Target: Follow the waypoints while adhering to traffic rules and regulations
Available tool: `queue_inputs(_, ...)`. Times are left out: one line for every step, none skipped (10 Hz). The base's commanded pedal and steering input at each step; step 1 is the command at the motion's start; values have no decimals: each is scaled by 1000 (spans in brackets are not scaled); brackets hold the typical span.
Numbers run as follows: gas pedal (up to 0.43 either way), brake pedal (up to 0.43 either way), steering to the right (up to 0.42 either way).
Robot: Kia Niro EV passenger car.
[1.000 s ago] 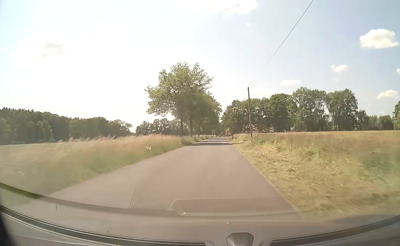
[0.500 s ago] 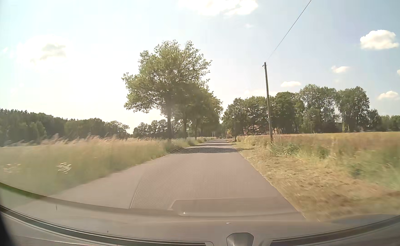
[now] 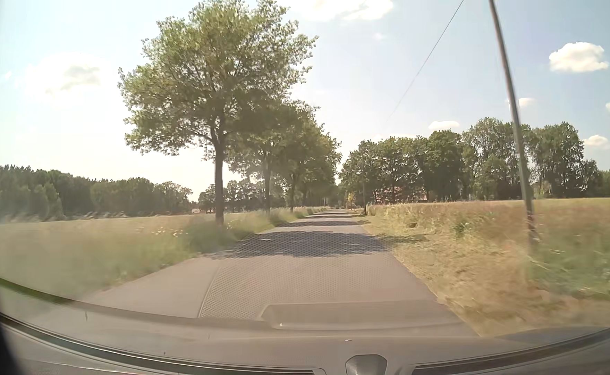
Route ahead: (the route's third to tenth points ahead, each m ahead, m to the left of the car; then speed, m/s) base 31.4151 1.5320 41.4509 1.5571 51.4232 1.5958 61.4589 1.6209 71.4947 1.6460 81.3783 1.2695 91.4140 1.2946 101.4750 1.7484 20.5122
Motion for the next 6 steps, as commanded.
queue_inputs(209, 6, 3)
queue_inputs(209, 6, 3)
queue_inputs(209, 6, 3)
queue_inputs(209, 6, 3)
queue_inputs(209, 6, 3)
queue_inputs(209, 6, 4)
